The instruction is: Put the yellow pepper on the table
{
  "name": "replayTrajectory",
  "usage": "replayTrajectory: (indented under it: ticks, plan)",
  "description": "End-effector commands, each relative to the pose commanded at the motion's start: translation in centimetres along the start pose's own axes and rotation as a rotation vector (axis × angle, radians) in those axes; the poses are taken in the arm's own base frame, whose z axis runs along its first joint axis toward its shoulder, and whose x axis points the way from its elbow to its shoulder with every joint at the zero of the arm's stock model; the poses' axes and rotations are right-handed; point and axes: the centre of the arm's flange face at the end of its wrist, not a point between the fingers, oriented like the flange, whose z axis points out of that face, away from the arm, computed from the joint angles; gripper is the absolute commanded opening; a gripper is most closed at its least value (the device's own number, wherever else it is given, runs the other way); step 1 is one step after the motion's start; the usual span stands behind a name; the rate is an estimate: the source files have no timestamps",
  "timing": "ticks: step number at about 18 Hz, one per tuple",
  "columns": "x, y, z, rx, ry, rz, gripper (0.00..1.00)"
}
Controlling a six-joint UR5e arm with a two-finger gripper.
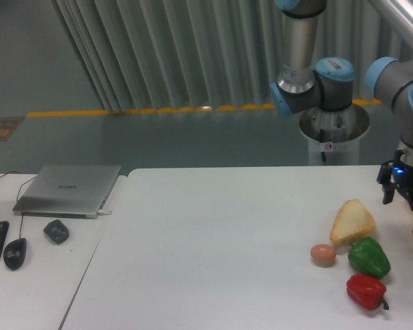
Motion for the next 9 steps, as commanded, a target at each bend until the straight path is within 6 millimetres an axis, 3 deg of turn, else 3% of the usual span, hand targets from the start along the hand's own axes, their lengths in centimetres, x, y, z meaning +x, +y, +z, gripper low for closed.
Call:
replayTrajectory:
  ticks: [9]
  plan:
    - [-2.9, 5.5, 0.1, -0.018, -0.046, 0.238, 1.00]
